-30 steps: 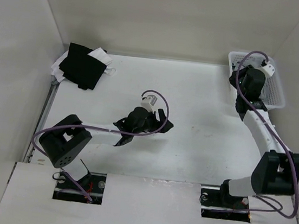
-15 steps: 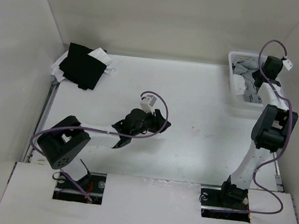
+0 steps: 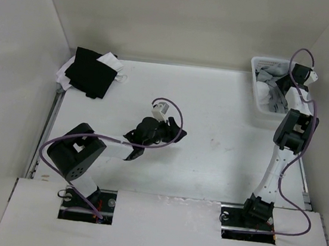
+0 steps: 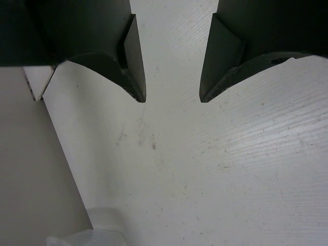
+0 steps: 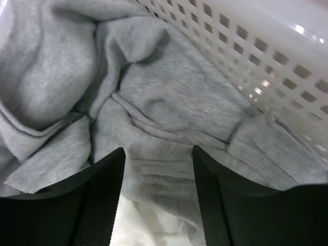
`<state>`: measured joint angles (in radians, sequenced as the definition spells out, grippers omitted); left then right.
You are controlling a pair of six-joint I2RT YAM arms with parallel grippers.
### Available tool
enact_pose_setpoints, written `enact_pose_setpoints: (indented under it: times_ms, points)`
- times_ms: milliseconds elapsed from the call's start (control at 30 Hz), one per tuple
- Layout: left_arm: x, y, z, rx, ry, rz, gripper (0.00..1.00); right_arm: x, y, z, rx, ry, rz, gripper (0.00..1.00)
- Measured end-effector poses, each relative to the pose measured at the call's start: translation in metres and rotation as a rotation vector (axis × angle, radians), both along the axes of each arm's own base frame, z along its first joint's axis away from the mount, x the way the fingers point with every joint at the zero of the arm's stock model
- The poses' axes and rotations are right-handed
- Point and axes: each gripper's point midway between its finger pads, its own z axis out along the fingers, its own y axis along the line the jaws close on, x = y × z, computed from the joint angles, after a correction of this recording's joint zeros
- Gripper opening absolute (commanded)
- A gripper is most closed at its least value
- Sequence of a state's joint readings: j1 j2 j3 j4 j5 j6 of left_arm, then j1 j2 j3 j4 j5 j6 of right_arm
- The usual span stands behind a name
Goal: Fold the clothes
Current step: Grab the tank top from the pile
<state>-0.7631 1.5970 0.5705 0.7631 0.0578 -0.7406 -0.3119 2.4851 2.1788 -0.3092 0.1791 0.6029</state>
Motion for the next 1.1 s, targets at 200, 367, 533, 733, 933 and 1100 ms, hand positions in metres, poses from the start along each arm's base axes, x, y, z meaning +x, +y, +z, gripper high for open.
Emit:
enact_pose_setpoints:
  times_ms: [200, 367, 533, 733, 933, 1100]
  points:
    - [0.01, 0.005, -0.003, -0.029, 0.024, 0.022, 0.45, 0.005, 0.002, 0.005, 0.014, -0.024, -0.01, 0.25]
    - [0.015, 0.009, -0.006, -0.044, 0.04, 0.033, 0.45, 0.006, 0.003, -0.001, 0.038, -0.025, -0.019, 0.44]
    - [0.019, 0.012, -0.003, -0.055, 0.037, 0.044, 0.45, 0.004, 0.0, -0.001, 0.041, -0.023, -0.021, 0.51]
    - [0.021, 0.013, -0.002, -0.063, 0.036, 0.047, 0.45, 0.01, 0.0, -0.006, 0.041, -0.011, -0.005, 0.25]
    - [0.023, 0.014, 0.0, -0.073, 0.039, 0.053, 0.45, 0.01, 0.0, -0.012, 0.048, -0.001, -0.009, 0.02]
    - [0.023, 0.014, -0.001, -0.075, 0.041, 0.054, 0.45, -0.002, 0.005, -0.016, 0.058, -0.029, -0.022, 0.0]
